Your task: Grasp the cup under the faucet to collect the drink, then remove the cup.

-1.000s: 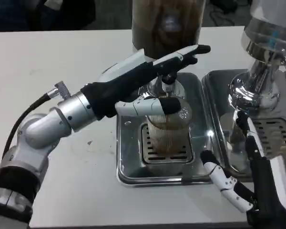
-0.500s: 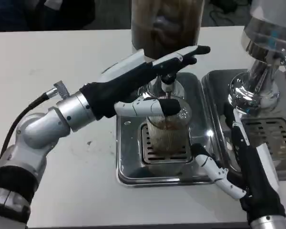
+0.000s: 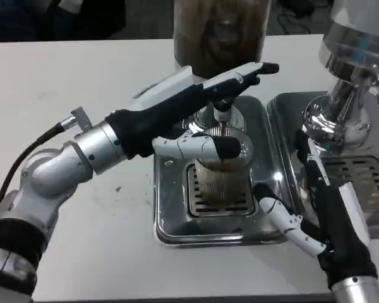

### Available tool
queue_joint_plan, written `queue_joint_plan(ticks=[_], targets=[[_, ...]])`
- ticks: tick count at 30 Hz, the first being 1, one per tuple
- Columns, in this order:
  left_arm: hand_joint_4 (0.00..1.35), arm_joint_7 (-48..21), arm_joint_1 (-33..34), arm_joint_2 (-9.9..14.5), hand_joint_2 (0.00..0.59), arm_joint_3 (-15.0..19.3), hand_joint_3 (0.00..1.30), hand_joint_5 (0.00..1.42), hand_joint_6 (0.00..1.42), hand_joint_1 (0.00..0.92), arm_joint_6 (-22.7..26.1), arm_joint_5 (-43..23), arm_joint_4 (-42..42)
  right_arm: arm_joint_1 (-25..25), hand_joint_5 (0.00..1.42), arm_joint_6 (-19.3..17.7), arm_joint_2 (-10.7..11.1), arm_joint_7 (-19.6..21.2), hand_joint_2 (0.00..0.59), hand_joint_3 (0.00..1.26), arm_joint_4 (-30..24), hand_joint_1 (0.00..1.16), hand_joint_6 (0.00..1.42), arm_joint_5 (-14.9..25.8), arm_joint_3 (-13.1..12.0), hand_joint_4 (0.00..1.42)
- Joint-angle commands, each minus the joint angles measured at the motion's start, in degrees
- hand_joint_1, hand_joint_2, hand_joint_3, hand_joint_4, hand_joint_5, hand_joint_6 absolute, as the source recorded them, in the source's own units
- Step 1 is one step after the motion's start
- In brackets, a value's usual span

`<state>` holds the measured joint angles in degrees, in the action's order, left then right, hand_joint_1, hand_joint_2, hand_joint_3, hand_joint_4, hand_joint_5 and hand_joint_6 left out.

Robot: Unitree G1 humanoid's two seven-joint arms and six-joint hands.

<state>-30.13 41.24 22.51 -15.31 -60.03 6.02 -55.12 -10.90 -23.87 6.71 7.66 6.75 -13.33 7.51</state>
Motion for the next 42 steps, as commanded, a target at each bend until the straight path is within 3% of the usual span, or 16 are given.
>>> queue_joint_plan(ticks=[1,27,42], targets=[[0.0,-2.11,-1.71,0.95,0.058,-3.72,0.08,0.09,0.06,0.0,0.18,6.4,-1.07,0.88,0.0,0.47,-0.48,-0.67,0.24,0.0,0.31,0.49,0.0,0.39,-0.33,0.0],[0.0,-0.69,-1.94,2.34,0.058,-4.45,0.08,0.09,0.06,0.0,0.13,6.31,-1.19,4.6,0.0,1.34,-2.08,-2.89,0.246,0.0,3.9,0.48,0.0,0.11,0.62,0.0],[0.0,-0.77,-2.22,2.67,0.062,-3.88,0.08,0.1,0.06,0.0,0.66,5.43,-1.02,8.12,0.0,0.57,-3.25,-4.13,0.255,0.0,8.7,0.47,0.0,1.48,0.61,0.0]])
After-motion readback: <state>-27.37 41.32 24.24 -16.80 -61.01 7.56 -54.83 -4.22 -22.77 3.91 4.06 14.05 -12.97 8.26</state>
